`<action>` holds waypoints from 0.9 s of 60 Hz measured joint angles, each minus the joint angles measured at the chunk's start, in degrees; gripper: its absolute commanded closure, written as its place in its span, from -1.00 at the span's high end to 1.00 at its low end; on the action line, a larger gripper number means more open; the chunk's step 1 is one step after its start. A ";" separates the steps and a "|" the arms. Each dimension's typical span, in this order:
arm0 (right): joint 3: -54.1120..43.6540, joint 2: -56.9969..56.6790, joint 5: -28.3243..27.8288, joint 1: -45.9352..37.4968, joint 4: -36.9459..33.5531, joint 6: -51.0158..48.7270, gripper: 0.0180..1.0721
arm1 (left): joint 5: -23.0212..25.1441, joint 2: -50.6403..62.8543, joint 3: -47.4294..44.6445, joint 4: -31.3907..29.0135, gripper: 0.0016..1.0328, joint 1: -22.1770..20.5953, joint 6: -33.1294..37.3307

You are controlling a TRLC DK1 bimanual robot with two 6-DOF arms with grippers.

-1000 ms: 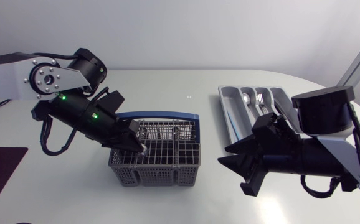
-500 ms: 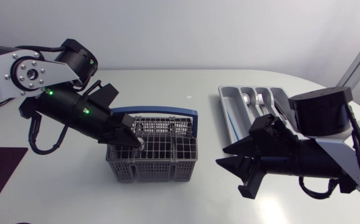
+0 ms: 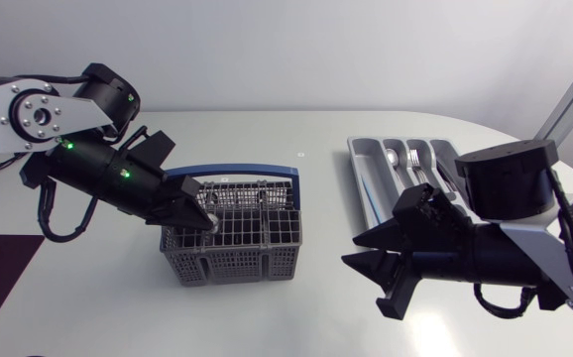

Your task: Unload the cutlery basket into the drawer organizer.

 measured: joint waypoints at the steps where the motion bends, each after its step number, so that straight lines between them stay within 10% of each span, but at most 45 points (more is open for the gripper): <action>1: 0.00 0.00 0.00 0.00 0.00 0.00 -0.04 | 0.07 0.33 0.02 0.02 -0.93 0.24 0.24; 10: 0.00 -0.55 0.00 0.00 -0.02 0.00 -0.04 | 1.14 3.76 1.16 -0.02 -0.81 2.01 2.25; 23: 0.00 -1.33 0.02 0.00 -0.07 -0.02 -0.04 | -1.68 5.86 1.44 -0.48 0.88 3.72 7.04; 54: 0.00 1.03 0.85 1.18 1.81 -0.02 -0.04 | -4.87 -10.95 -3.37 -1.05 0.90 4.63 17.05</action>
